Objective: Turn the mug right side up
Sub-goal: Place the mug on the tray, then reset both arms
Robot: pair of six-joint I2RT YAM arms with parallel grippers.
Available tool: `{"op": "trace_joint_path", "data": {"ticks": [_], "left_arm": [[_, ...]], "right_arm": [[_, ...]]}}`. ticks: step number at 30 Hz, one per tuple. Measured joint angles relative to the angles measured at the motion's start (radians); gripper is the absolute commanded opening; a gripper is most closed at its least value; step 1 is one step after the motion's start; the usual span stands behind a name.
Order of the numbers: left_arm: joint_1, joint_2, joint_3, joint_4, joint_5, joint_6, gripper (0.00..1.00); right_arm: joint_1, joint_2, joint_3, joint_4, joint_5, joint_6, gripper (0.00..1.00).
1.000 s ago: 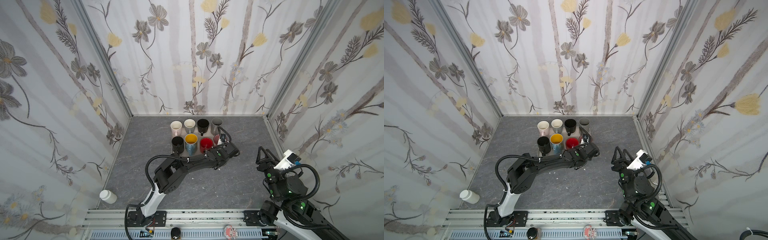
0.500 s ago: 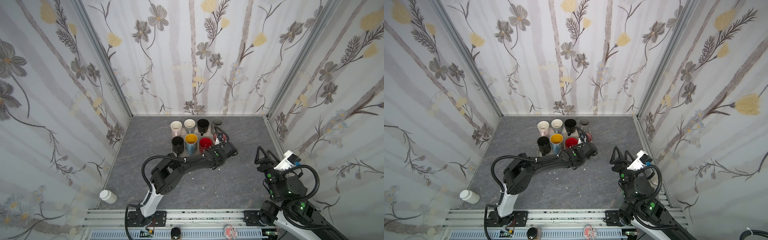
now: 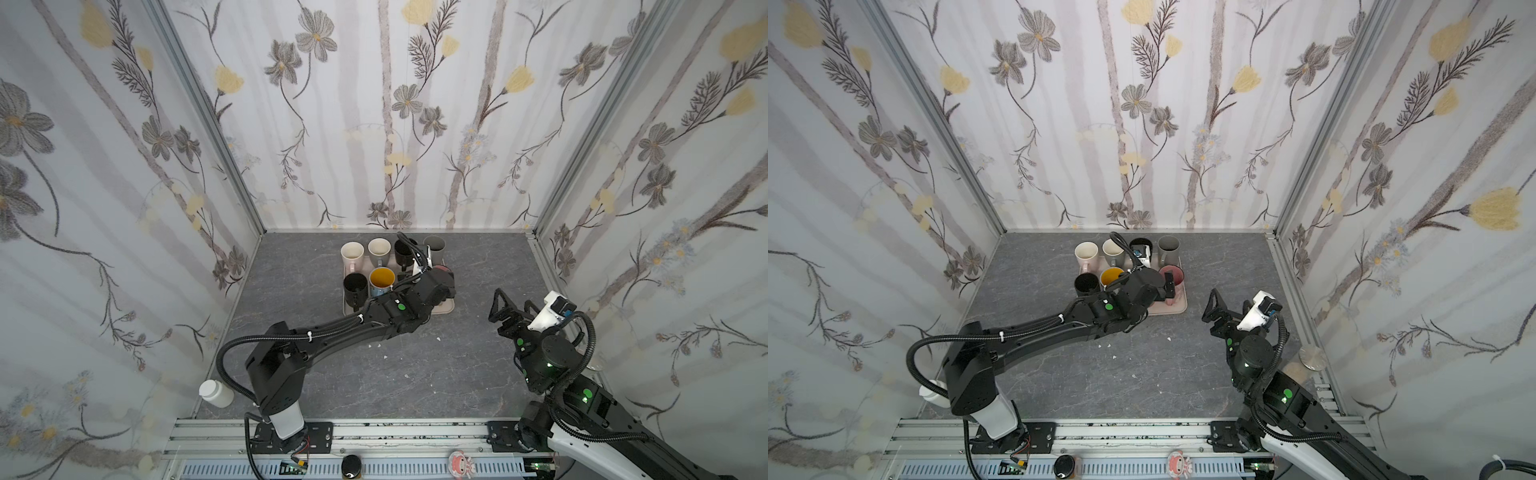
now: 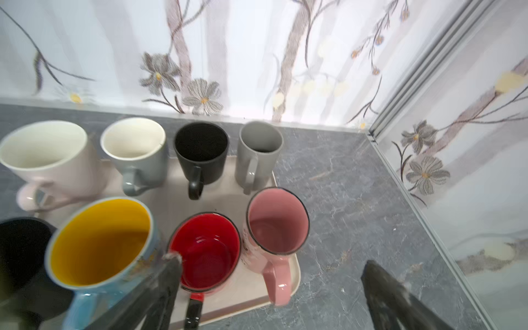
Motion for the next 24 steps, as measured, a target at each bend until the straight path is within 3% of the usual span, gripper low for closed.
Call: {"op": "trace_joint_path", "data": {"ticks": [4, 14, 20, 24], "left_arm": [[0.095, -0.132, -0.096, 0.052, -0.002, 0.04, 1.0], [0.529, -0.455, -0.443, 0.197, 0.153, 0.01, 1.0], [0.811, -0.432, -0.433, 0.231, 0.237, 0.098, 1.0], [0.941, -0.374, -0.494, 0.289, 0.228, 0.192, 1.0]], "right_arm": [[-0.049, 0.08, 0.025, -0.021, 0.005, -0.004, 1.0], [-0.23, 0.179, 0.029, -0.026, -0.075, -0.021, 1.0], [-0.279, 0.174, -0.037, 0.064, -0.135, -0.064, 0.99], [-0.301, 0.174, -0.055, 0.108, -0.149, -0.08, 1.0]]}}
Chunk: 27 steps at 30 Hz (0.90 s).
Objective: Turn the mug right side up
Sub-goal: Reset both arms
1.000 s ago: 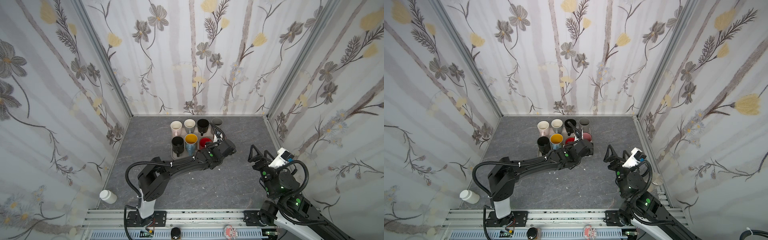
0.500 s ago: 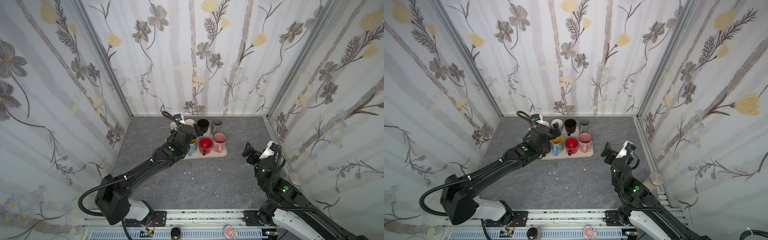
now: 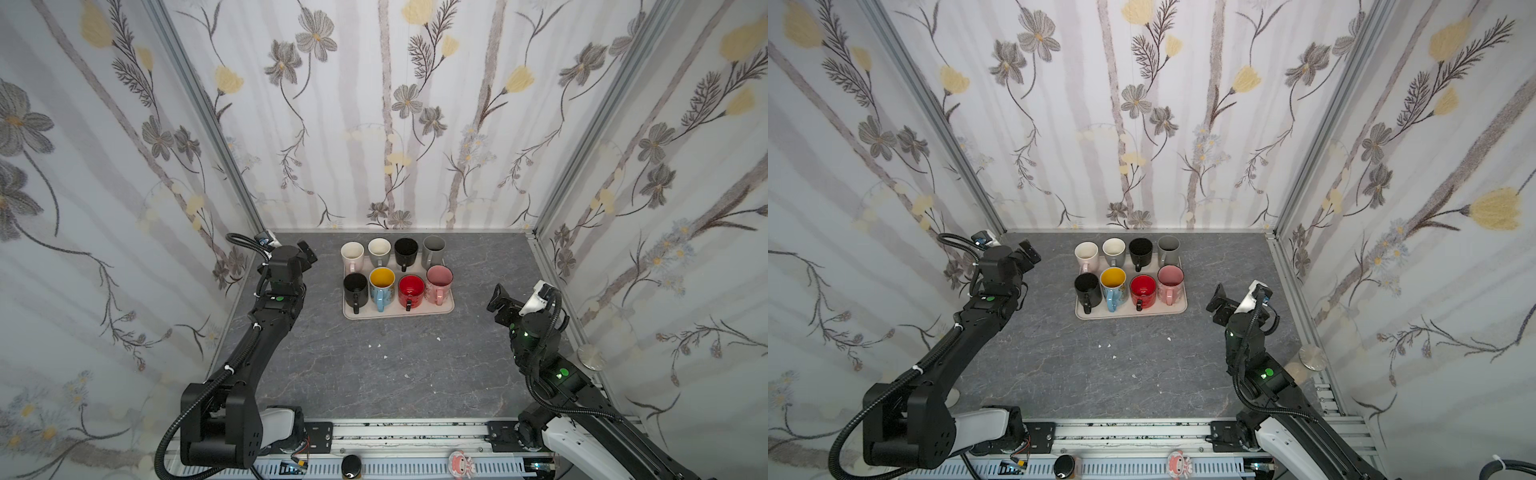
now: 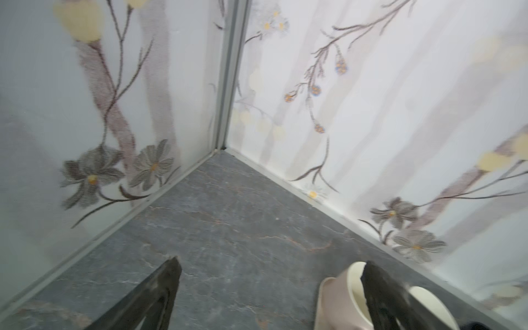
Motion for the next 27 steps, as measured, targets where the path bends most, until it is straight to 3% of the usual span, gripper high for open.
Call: {"op": "trace_joint_path", "data": {"ticks": [5, 10, 16, 20, 23, 27], "left_arm": [[0.076, 0.122, -0.13, 0.092, 0.02, 0.101, 1.0], [0.084, 0.151, -0.359, 0.336, 0.071, 0.143, 1.0], [0.088, 0.225, -0.452, 0.618, 0.169, 0.176, 1.0], [0.079, 0.244, -0.481, 0.713, 0.219, 0.208, 1.0], [0.062, 0.268, -0.575, 0.896, 0.259, 0.237, 1.0], [0.053, 0.292, -0.634, 0.994, 0.246, 0.243, 1.0]], "right_arm": [[-0.018, 0.003, -0.009, 0.024, -0.021, -0.01, 1.0], [-0.037, -0.006, -0.02, 0.023, -0.021, -0.01, 1.0], [-0.057, 0.0, -0.035, 0.034, -0.025, -0.01, 1.0], [-0.071, 0.013, -0.054, 0.047, -0.04, -0.015, 0.99], [-0.088, 0.03, -0.068, 0.074, -0.043, -0.021, 1.0], [-0.122, 0.061, -0.086, 0.117, -0.069, -0.039, 1.0]]}}
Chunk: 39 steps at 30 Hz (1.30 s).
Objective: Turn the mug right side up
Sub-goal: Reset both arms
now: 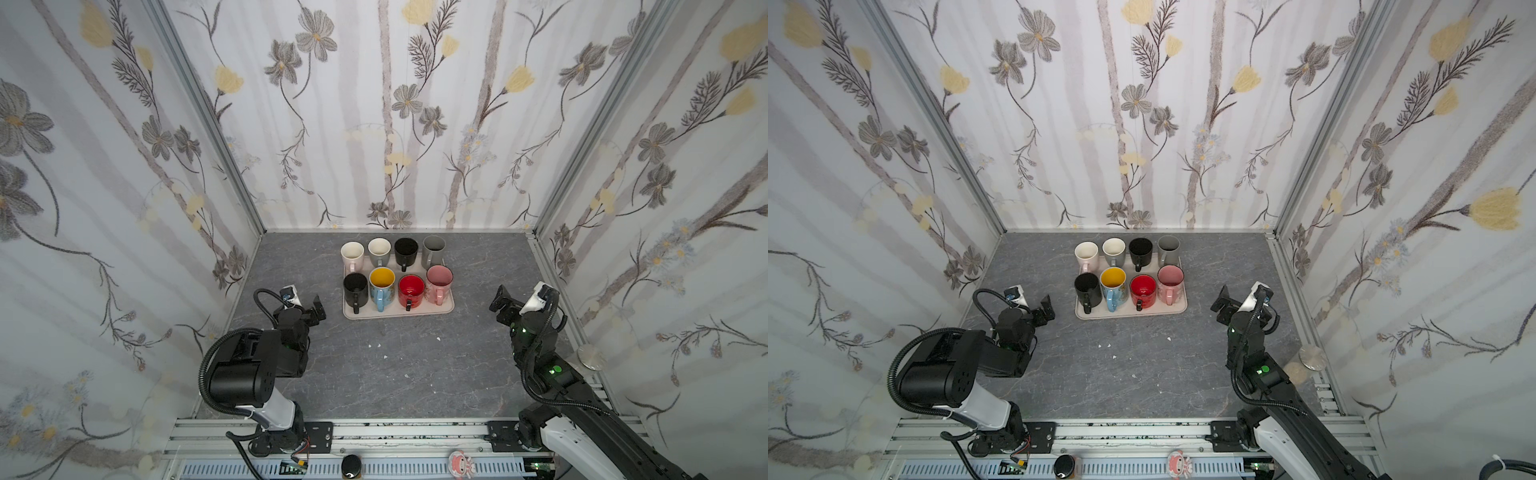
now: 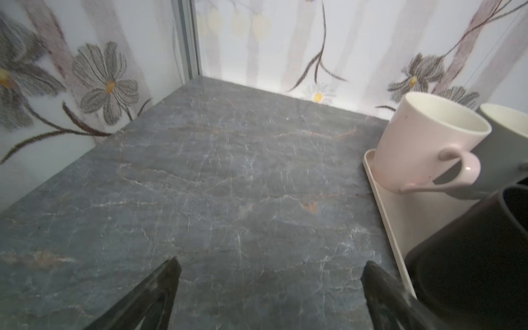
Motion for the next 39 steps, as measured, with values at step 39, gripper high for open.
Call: {"op": "trace_joint_path", "data": {"ticks": [39], "left_arm": [[-0.027, 0.002, 0.0, 0.109, -0.069, 0.025, 1.0]], "right_arm": [[-0.366, 0.799, -0.213, 1.075, -0.312, -0.361, 1.0]]}}
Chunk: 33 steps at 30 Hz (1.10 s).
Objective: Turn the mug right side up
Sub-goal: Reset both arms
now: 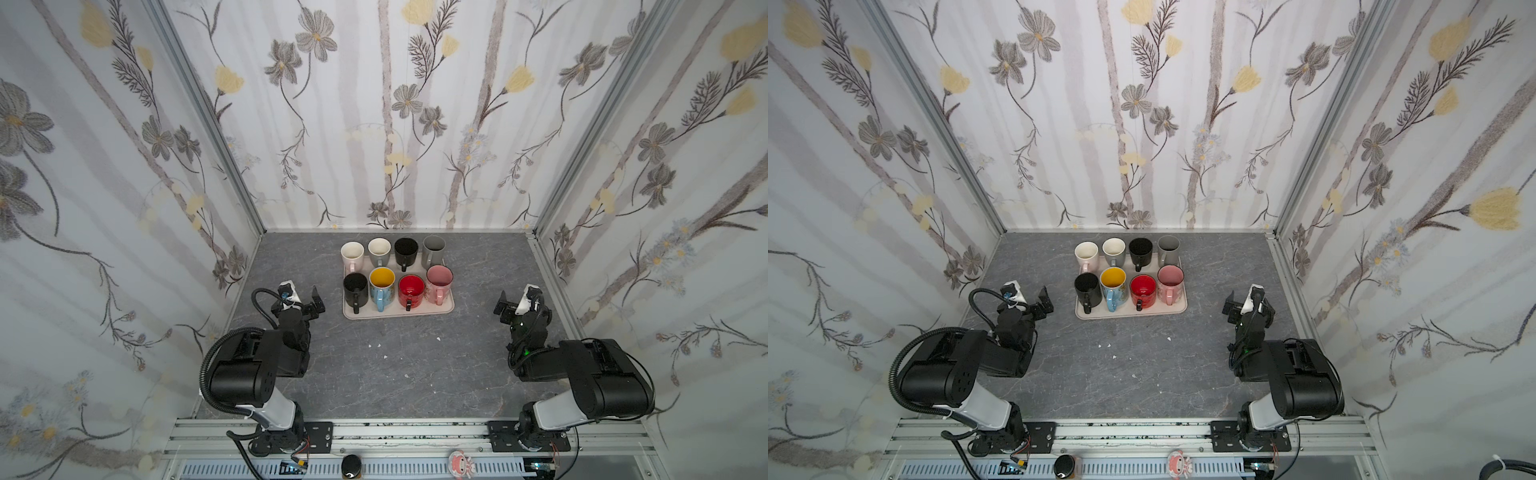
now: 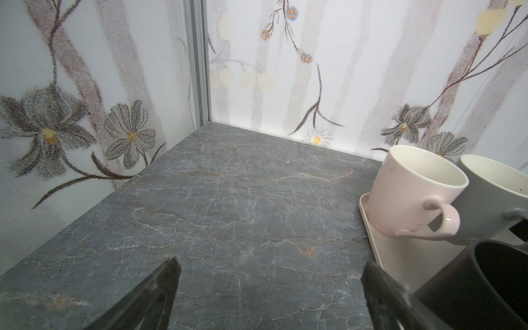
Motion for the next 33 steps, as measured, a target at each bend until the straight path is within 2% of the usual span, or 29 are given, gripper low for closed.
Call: {"op": "trace_joint_path", "data": {"ticks": [33], "left_arm": [[-0.002, 0.0, 0.0, 0.0, -0.004, 0.0, 1.0]], "right_arm": [[0.001, 0.002, -0.005, 0.035, 0.001, -0.003, 1.0]]}}
